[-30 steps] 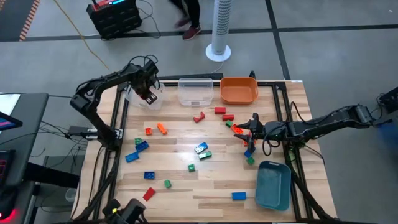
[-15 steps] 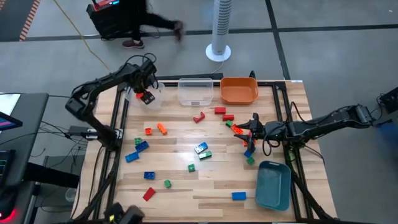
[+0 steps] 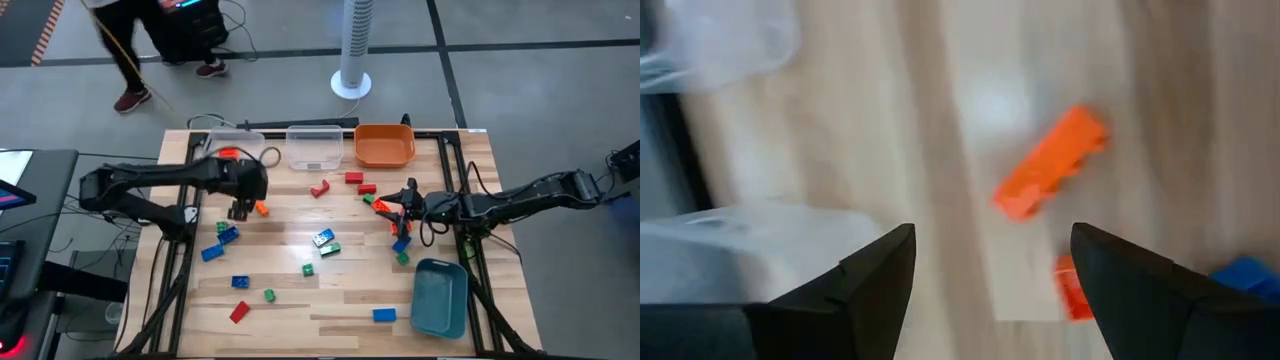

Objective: Sort blocks
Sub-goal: Put the orange game piece into the left transparent bin

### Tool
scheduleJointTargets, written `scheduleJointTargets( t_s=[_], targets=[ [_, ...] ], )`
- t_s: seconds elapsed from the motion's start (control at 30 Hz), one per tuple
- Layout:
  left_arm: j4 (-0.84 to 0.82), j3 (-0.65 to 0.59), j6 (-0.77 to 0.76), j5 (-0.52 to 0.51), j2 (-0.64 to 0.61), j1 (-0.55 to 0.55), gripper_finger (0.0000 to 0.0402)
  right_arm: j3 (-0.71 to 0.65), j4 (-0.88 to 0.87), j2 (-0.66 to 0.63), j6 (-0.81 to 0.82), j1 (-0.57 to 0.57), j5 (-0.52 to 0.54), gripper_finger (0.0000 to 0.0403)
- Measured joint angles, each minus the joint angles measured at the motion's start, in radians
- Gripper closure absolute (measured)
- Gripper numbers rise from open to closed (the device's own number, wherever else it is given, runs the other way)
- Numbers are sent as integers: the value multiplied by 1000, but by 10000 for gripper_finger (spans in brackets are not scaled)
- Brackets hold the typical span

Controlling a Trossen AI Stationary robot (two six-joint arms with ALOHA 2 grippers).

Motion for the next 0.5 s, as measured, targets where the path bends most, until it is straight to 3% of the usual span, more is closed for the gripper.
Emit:
scheduleJointTargets(
  t_s=[0.13, 0.5],
  targets=[
    [-3, 14, -43, 2, 82, -54, 141, 0, 32, 0, -19, 1, 0, 184],
    [-27, 86, 93, 1, 290, -94, 141, 0, 26, 0, -28, 3, 0, 184]
  ],
)
